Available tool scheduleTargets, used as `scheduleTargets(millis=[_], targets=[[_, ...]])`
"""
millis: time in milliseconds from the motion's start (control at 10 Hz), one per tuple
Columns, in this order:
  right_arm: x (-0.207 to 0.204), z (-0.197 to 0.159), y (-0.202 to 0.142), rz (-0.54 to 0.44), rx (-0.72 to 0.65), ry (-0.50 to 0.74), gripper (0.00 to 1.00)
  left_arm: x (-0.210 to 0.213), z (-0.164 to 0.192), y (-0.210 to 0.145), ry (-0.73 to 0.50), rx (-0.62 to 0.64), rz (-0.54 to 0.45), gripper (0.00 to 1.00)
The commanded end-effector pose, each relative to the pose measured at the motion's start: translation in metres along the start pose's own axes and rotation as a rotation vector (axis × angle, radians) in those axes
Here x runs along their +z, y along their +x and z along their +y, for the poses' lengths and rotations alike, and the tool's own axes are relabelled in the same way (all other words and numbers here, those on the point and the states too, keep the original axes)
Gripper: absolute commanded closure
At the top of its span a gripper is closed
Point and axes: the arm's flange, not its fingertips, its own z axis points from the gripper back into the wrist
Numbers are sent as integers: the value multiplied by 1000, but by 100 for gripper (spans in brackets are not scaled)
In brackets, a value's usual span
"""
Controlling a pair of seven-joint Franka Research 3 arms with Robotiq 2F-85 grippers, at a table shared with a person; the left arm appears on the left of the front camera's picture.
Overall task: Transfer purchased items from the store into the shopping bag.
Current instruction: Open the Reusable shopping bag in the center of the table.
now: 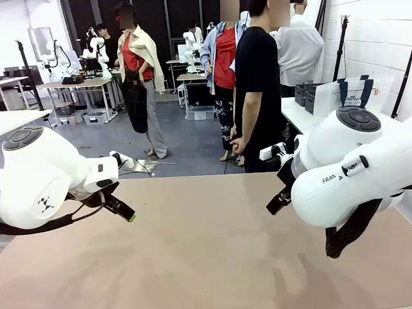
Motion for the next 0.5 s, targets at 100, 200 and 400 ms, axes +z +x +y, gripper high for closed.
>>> scheduleTargets(millis=[100, 200, 400], targets=[[0, 0, 0, 0, 0, 0, 0, 0, 0, 0, 0, 0, 0, 0], [0, 0, 0, 0, 0, 0, 0, 0, 0, 0, 0, 0, 0, 0], [0, 0, 0, 0, 0, 0, 0, 0, 0, 0, 0, 0, 0, 0]])
